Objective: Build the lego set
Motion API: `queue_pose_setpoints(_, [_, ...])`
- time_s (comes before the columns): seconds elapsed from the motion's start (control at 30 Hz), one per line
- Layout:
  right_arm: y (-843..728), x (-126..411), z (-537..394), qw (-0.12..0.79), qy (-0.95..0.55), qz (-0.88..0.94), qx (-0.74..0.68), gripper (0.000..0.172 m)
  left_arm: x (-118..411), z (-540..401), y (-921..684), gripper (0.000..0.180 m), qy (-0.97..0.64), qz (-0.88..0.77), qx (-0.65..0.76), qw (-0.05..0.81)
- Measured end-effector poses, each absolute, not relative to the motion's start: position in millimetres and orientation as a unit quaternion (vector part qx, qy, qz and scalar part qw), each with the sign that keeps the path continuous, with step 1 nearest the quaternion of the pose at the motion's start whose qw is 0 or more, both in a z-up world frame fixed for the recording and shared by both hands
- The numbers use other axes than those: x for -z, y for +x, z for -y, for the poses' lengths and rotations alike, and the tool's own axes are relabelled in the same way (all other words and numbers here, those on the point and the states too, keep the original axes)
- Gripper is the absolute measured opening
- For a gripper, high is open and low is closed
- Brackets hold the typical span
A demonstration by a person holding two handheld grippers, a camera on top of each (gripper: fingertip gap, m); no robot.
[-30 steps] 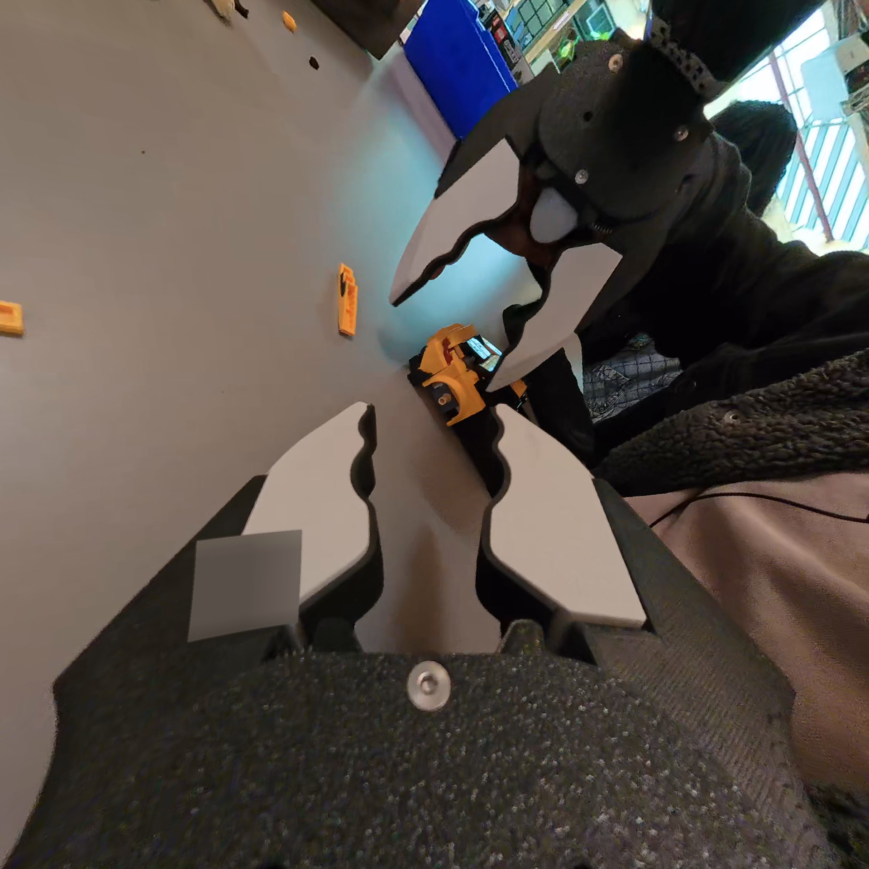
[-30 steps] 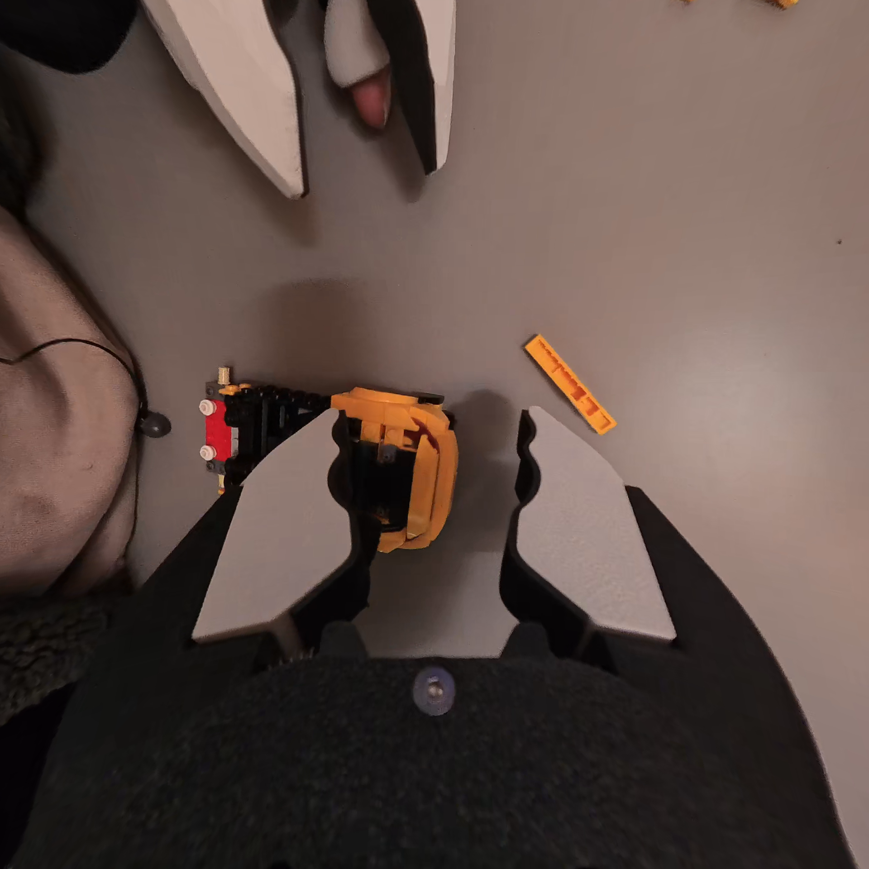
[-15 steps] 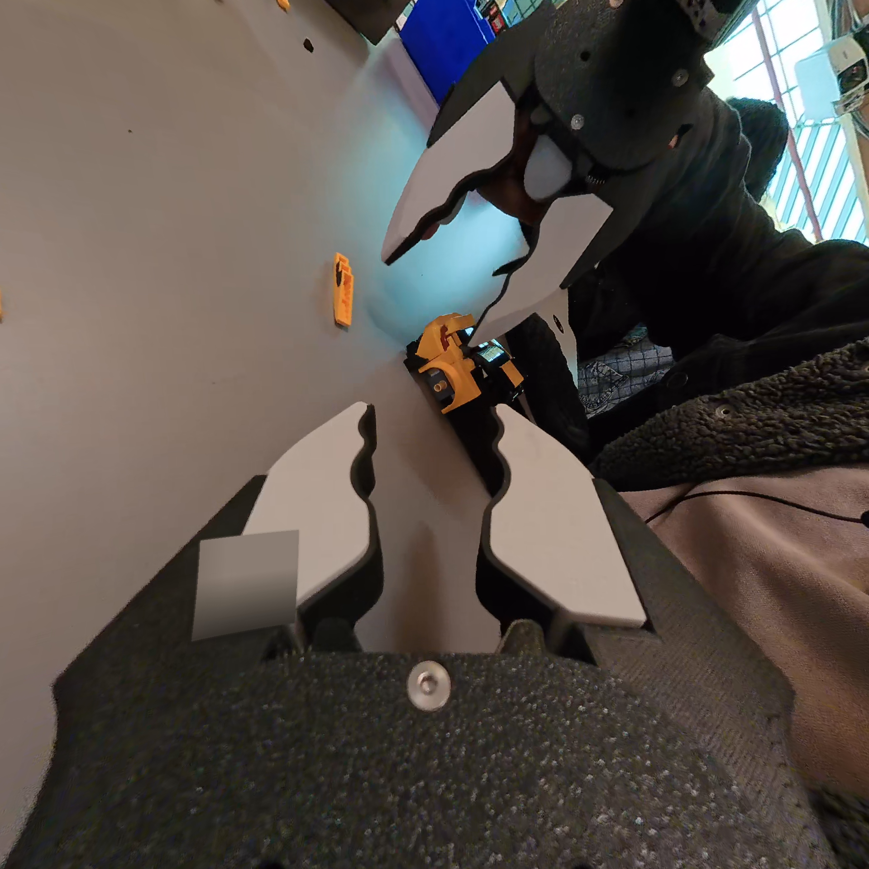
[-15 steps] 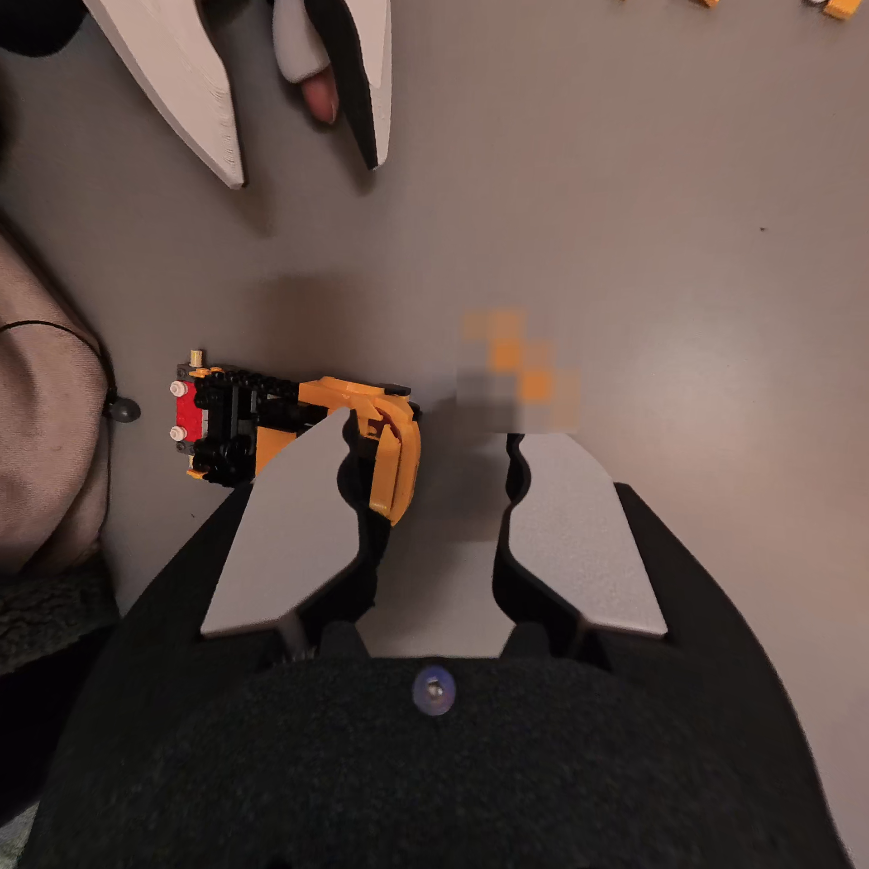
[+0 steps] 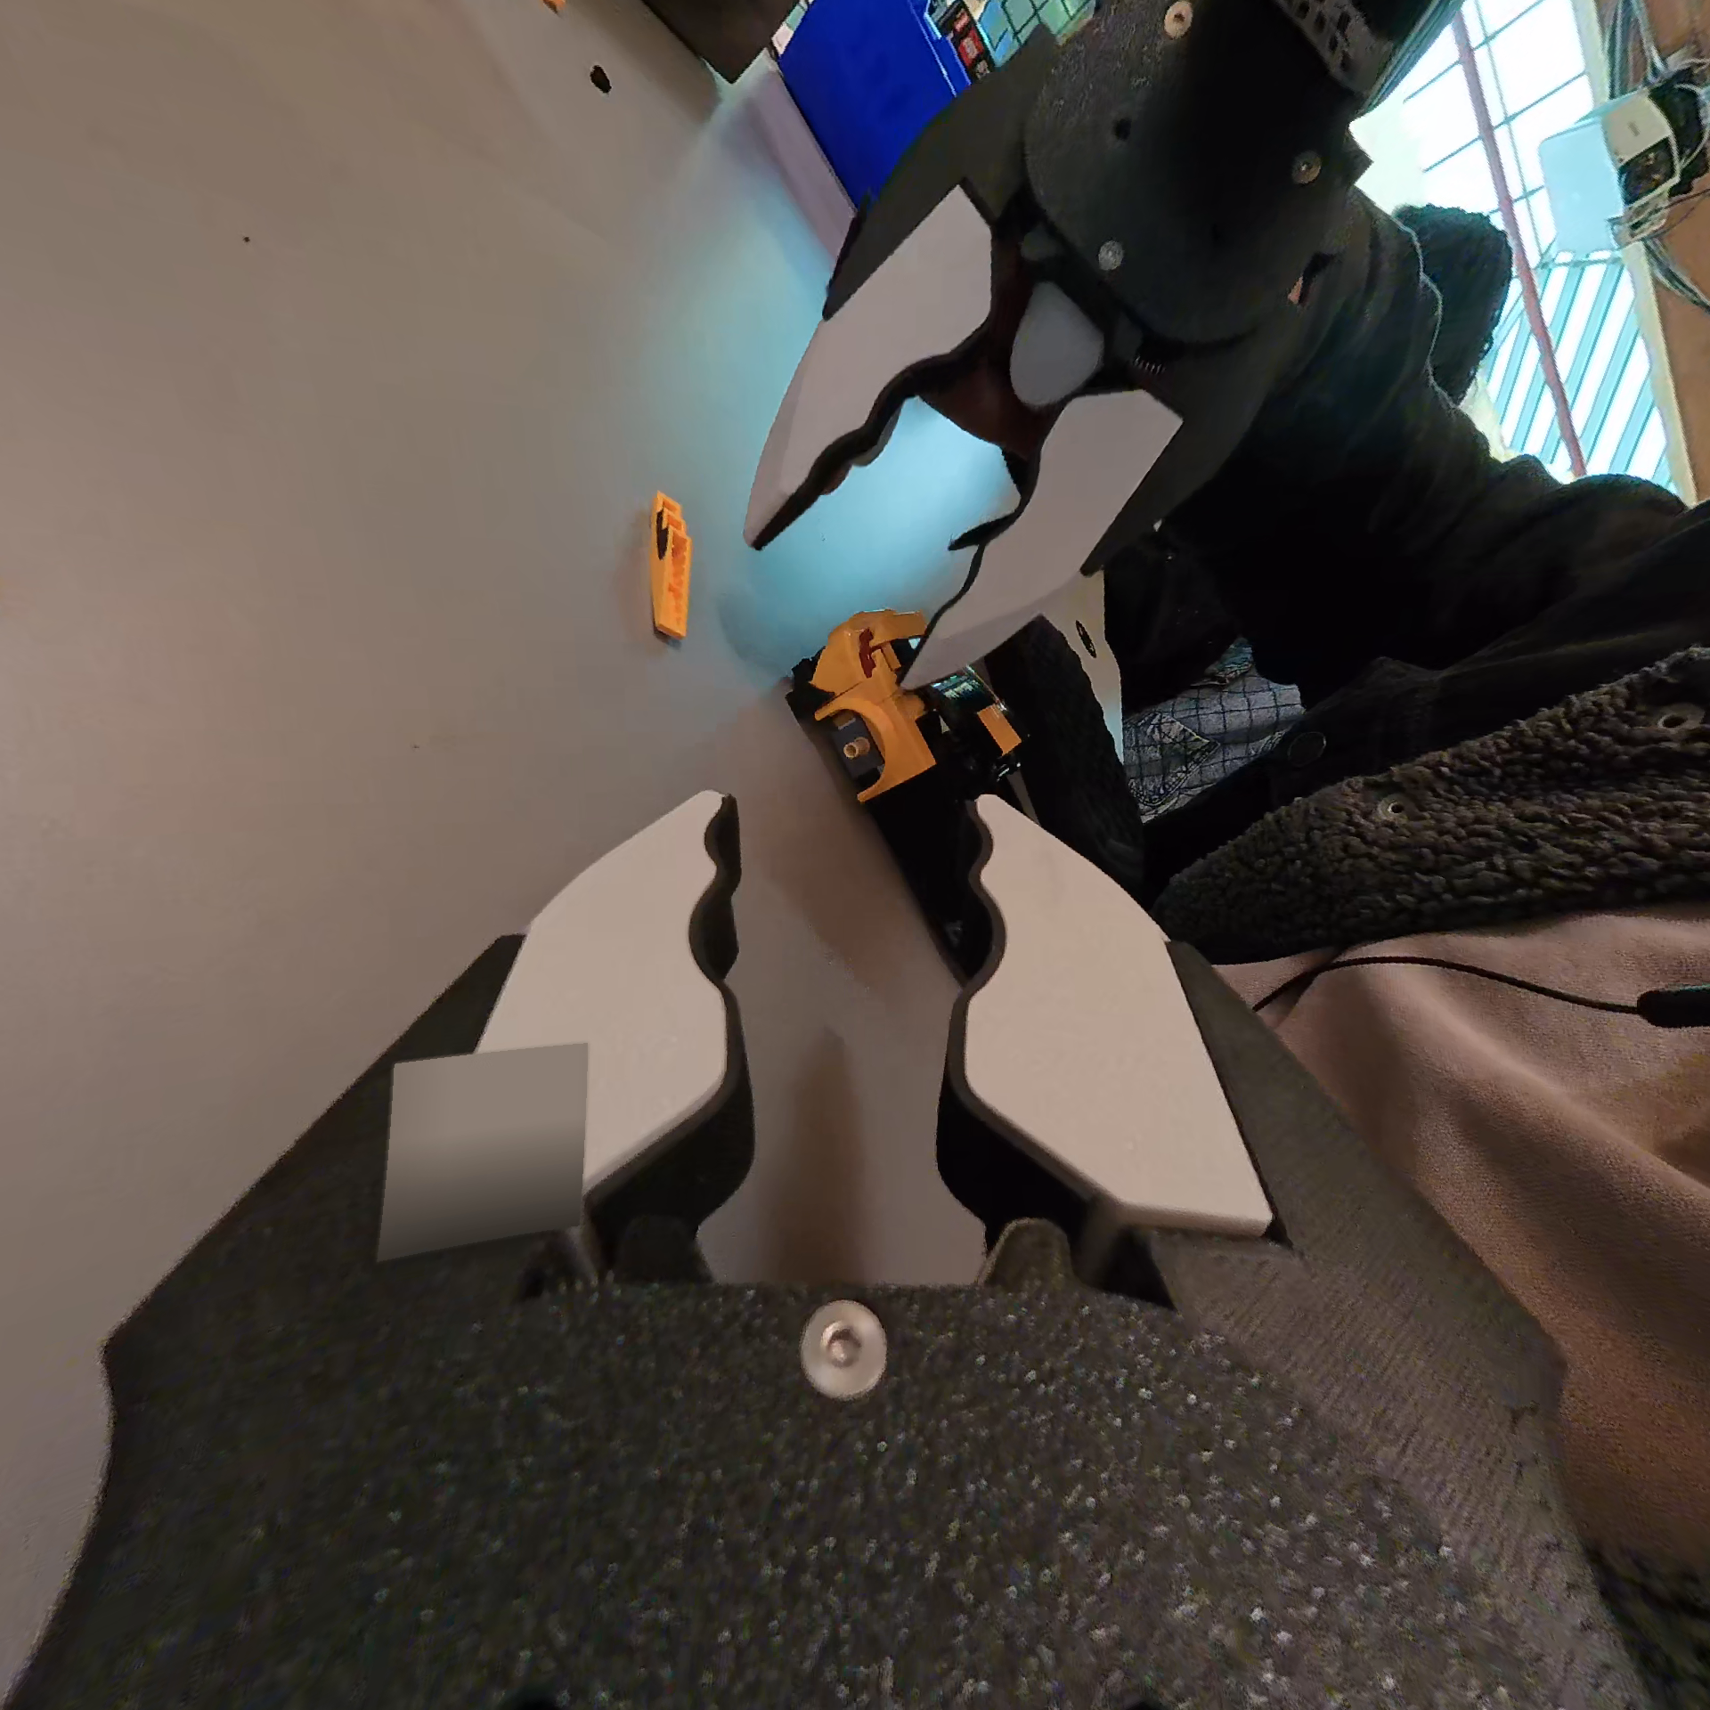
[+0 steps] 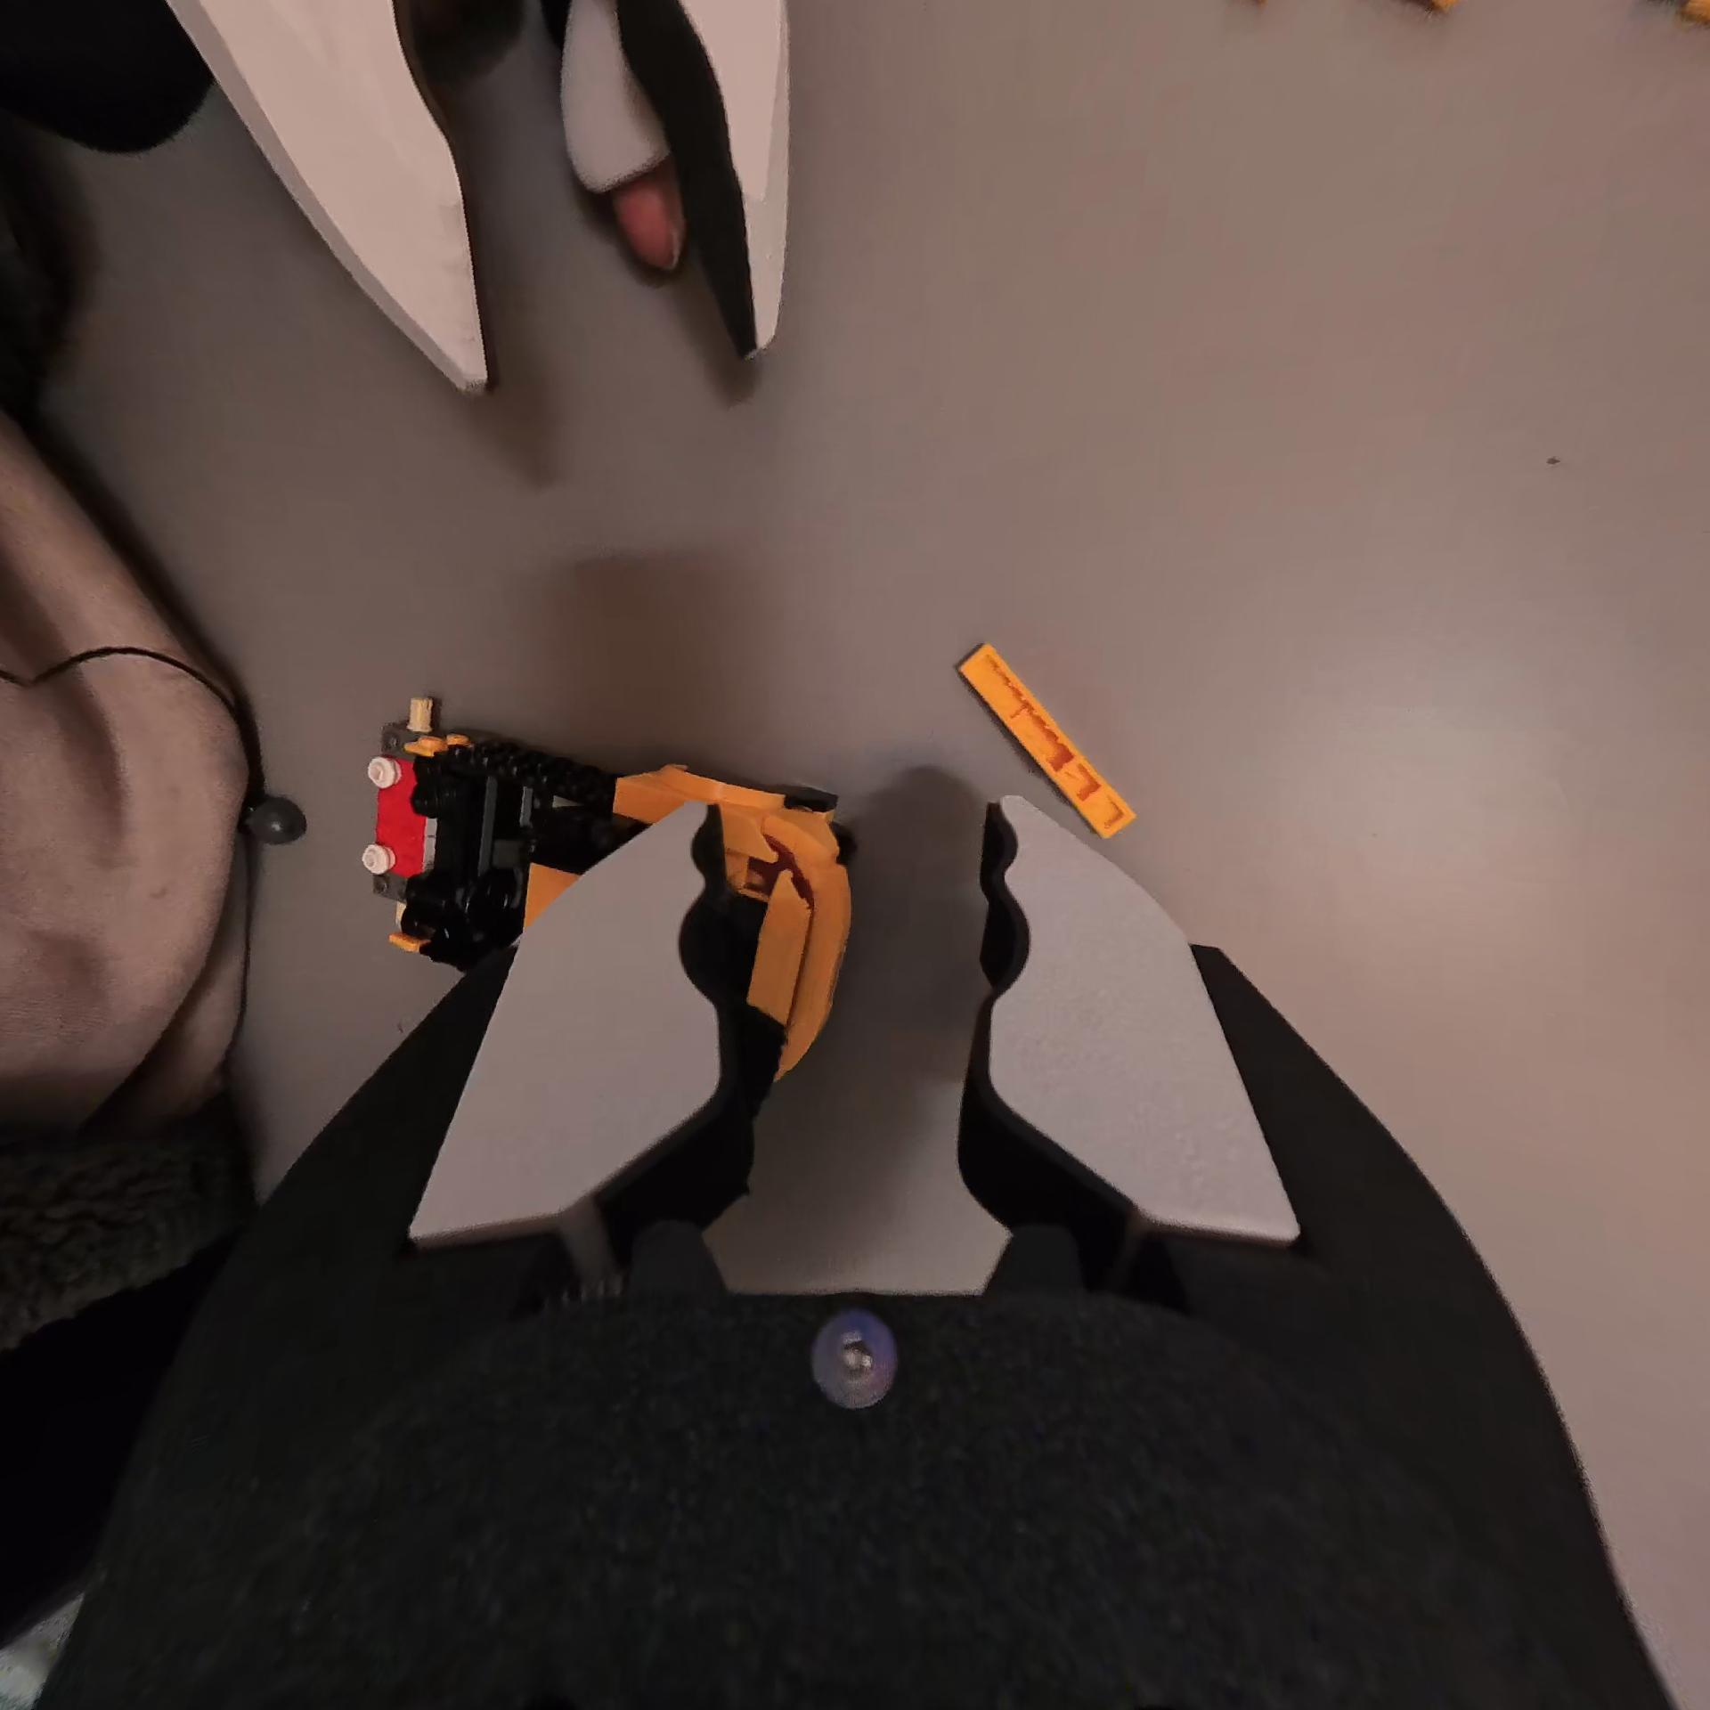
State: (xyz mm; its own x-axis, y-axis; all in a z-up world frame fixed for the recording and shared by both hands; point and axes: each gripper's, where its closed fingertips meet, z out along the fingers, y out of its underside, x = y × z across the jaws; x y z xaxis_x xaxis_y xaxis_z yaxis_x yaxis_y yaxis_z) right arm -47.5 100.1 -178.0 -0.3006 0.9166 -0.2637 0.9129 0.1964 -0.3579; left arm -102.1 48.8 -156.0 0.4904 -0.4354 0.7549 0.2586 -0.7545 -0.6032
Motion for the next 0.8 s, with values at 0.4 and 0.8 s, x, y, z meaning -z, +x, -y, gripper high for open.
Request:
queue_pose_setpoints(0.4, [-30.8,146.8,-139.9,0.148,-0.633,0.697,-0.304,0.052,152.6,-48.2,-95.2,0.046,-0.785,-0.093,0.49,0.366])
queue_pose_setpoints(0.8, [24.5,152.0,-110.1,0.24,-0.573,0.7,-0.352,0.035,153.7,-50.1,-67.9,0.029,-0.804,-0.242,0.382,0.385])
